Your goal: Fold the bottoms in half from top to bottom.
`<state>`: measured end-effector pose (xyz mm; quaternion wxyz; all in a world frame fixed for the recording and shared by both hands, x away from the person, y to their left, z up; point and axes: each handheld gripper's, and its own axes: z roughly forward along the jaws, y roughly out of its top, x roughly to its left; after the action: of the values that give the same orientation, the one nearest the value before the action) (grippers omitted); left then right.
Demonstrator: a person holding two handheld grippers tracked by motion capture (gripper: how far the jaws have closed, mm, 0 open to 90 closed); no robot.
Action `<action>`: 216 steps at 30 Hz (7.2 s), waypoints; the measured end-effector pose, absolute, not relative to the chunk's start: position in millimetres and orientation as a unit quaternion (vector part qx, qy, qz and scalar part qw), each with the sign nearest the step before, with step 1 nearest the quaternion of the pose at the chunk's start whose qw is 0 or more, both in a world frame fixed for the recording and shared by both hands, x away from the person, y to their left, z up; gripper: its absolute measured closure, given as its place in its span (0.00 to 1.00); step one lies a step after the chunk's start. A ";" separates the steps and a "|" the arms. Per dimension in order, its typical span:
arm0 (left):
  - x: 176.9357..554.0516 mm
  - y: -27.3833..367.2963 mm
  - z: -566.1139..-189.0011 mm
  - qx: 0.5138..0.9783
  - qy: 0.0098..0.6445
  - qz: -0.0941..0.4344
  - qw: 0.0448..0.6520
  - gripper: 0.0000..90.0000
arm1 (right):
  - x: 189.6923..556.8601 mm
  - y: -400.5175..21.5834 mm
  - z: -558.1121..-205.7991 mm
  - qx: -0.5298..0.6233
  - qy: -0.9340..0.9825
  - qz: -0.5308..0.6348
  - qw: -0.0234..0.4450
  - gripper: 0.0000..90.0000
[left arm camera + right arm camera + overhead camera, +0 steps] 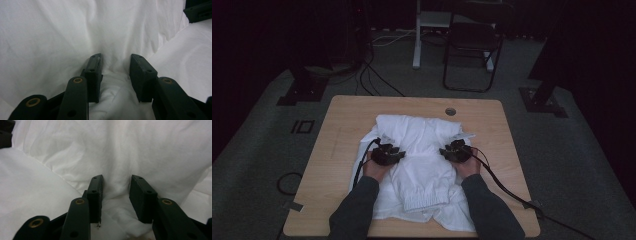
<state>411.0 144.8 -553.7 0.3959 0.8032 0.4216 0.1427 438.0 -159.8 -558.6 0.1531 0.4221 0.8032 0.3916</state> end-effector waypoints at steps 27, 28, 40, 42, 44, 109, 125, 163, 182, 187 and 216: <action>441.1 183.9 -501.9 0.753 0.501 0.261 0.337 0.36 | 378.5 -171.4 -563.5 0.380 0.820 0.410 0.124 0.70; 441.1 183.9 -501.9 0.753 0.501 0.261 0.337 0.34 | 378.5 -171.4 -563.5 0.380 0.820 0.410 0.124 0.70; 474.7 199.1 -542.6 0.764 0.540 0.177 0.305 0.36 | 381.1 -171.6 -559.2 0.381 0.825 0.400 0.117 0.69; 475.0 199.0 -542.5 0.766 0.538 0.178 0.304 0.36 | 382.7 -173.4 -550.6 0.375 0.826 0.400 0.131 0.65; 475.9 198.7 -541.9 0.767 0.538 0.176 0.301 0.36 | 387.8 -180.1 -536.3 0.386 0.810 0.413 0.155 0.62; 313.1 243.2 -489.9 0.732 0.429 0.131 0.512 0.90 | 337.4 -235.8 -498.5 0.370 0.764 0.503 0.162 0.95; 351.8 202.9 -543.9 0.795 0.461 0.178 0.352 0.90 | 369.1 -213.3 -559.0 0.395 0.814 0.395 0.161 0.94; 388.9 207.7 -432.5 0.706 0.452 0.254 0.482 0.93 | 408.6 -231.0 -451.1 0.401 0.696 0.519 0.291 0.95; 352.9 197.1 -448.0 0.731 0.432 0.241 0.470 0.65 | 353.8 -217.0 -464.7 0.386 0.713 0.529 0.249 0.55; 374.0 150.5 -456.5 0.756 0.416 0.222 0.453 0.67 | 363.4 -163.1 -458.7 0.379 0.739 0.491 0.261 0.65; 379.9 189.3 -525.7 0.711 0.529 0.228 0.403 0.51 | 378.3 -179.7 -548.2 0.447 0.750 0.424 0.243 0.69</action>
<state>379.9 189.3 -525.7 0.4028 0.7110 0.5294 0.2278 378.3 -179.7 -548.2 0.2429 0.4466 0.7496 0.4238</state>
